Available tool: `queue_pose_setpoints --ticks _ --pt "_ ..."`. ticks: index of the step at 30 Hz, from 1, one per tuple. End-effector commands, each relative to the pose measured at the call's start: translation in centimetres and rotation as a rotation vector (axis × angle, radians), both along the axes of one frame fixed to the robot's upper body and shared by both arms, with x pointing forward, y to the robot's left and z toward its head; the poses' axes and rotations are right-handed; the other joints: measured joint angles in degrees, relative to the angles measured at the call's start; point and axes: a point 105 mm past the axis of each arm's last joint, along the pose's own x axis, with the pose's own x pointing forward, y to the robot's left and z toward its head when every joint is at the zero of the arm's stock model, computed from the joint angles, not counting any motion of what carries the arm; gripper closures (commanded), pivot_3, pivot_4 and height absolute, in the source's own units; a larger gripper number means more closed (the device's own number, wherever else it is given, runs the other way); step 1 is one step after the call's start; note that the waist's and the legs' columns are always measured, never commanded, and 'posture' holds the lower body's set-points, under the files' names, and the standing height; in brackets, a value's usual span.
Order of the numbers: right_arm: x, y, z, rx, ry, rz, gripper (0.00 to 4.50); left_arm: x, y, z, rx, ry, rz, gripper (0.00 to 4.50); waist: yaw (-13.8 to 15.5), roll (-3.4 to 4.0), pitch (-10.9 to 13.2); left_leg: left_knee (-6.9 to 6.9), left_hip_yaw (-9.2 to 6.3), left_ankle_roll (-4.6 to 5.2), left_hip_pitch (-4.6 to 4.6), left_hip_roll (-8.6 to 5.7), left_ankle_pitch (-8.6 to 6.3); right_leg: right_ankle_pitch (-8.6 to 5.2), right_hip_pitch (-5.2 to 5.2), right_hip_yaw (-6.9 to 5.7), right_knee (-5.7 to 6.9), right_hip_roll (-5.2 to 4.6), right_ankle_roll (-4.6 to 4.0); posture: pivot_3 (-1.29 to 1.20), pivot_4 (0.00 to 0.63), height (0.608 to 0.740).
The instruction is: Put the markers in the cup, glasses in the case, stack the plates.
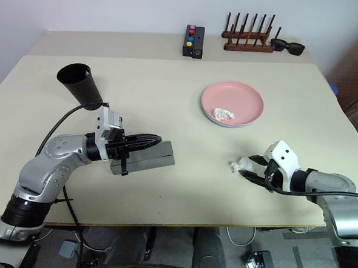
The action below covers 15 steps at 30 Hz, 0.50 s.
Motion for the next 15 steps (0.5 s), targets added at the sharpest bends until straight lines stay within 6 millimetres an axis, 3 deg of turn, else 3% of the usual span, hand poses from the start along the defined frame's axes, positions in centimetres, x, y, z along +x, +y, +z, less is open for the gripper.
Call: queue_pose_setpoints --ticks 1,2,3,9,12,15 --pt "0.4 1.4 2.1 0.006 -0.067 0.053 3.79 -0.3 -0.6 1.2 -0.011 -0.042 -0.005 4.50 0.01 0.00 0.00 0.00 0.00 0.00 0.00 0.00 0.00 0.00 0.00 0.00 0.00 0.00 0.00 0.00 0.150 0.734" --pt "0.6 1.6 2.5 0.009 -0.085 0.058 4.29 -0.2 -0.6 1.3 -0.011 -0.044 0.001 4.50 -0.01 0.00 0.00 0.00 -0.01 0.00 0.00 0.00 0.00 0.00 0.00 0.00 0.00 0.00 0.00 0.00 0.150 0.734" --pt "1.0 1.9 3.4 0.023 -0.120 0.057 4.46 -0.2 -0.6 1.4 -0.011 -0.047 0.011 4.50 -0.03 -0.01 0.00 0.00 -0.01 0.00 0.00 0.00 0.00 0.00 0.00 0.00 0.00 0.00 0.00 0.00 0.150 0.734" --pt "5.7 3.5 8.6 0.103 -0.397 -0.034 4.46 0.5 -0.4 2.3 -0.039 -0.078 0.080 4.50 -0.12 -0.02 0.01 -0.01 -0.01 0.00 0.01 0.00 0.00 0.00 -0.02 -0.01 0.01 0.00 0.01 0.00 0.150 0.734" --pt "9.2 2.9 8.4 0.040 -0.461 -0.176 4.46 0.8 -0.3 2.4 -0.046 -0.090 0.118 4.50 -0.07 -0.05 0.01 0.00 -0.02 -0.01 -0.02 -0.01 0.00 0.01 -0.02 -0.01 -0.01 0.00 0.00 0.00 0.150 0.734" --pt "11.3 2.3 7.1 0.005 -0.470 -0.251 4.46 1.1 0.2 2.1 -0.050 -0.092 0.151 4.50 0.28 -0.05 0.01 -0.03 -0.06 -0.01 -0.06 -0.04 0.01 0.01 -0.05 -0.02 -0.02 -0.01 0.01 0.00 0.150 0.734"
